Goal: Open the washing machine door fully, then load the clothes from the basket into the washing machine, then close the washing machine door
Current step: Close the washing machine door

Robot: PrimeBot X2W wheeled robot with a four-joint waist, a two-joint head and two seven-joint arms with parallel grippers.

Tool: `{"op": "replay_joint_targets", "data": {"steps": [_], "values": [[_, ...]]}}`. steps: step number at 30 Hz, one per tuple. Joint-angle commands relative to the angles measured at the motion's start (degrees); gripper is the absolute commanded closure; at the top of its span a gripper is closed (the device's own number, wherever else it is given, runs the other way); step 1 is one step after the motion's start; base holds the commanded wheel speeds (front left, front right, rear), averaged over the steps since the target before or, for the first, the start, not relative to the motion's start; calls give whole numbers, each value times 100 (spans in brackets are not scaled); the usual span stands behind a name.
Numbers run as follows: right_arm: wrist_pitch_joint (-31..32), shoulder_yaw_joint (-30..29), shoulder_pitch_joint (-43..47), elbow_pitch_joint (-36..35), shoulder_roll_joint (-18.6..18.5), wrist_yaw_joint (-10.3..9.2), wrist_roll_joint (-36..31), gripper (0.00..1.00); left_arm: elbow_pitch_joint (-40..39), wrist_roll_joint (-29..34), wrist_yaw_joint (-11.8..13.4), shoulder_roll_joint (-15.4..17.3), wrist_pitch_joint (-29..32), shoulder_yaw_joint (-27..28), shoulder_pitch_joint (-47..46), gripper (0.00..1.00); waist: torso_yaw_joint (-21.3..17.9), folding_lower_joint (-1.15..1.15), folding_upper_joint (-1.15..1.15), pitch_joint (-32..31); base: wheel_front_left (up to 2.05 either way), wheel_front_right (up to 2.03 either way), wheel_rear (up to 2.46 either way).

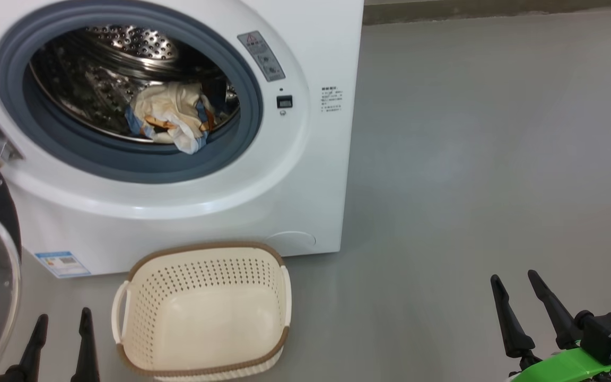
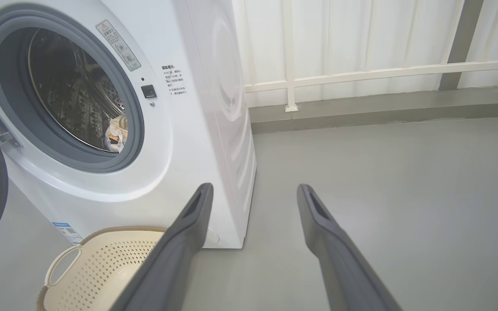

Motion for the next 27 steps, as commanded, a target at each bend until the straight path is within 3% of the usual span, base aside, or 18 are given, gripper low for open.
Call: {"op": "replay_joint_targets", "data": {"steps": [1,8,16,27], "values": [[-47,113,-37,-141,-92,25,34,0,-129,64,2,83,-30,208,-57,0,0,0,0,3,-153,153,0],[-47,84,-43,-153,-79,25,23,0,-260,10,2,112,-30,139,-44,0,21,0,0,26,-105,105,0],[-47,102,-64,-148,-64,25,18,0,-214,17,2,111,-30,91,-66,0,105,0,0,26,-15,15,0],[-47,235,-154,-153,-68,25,11,0,-256,6,2,96,-30,93,-121,0,552,0,0,83,0,0,0]]}}
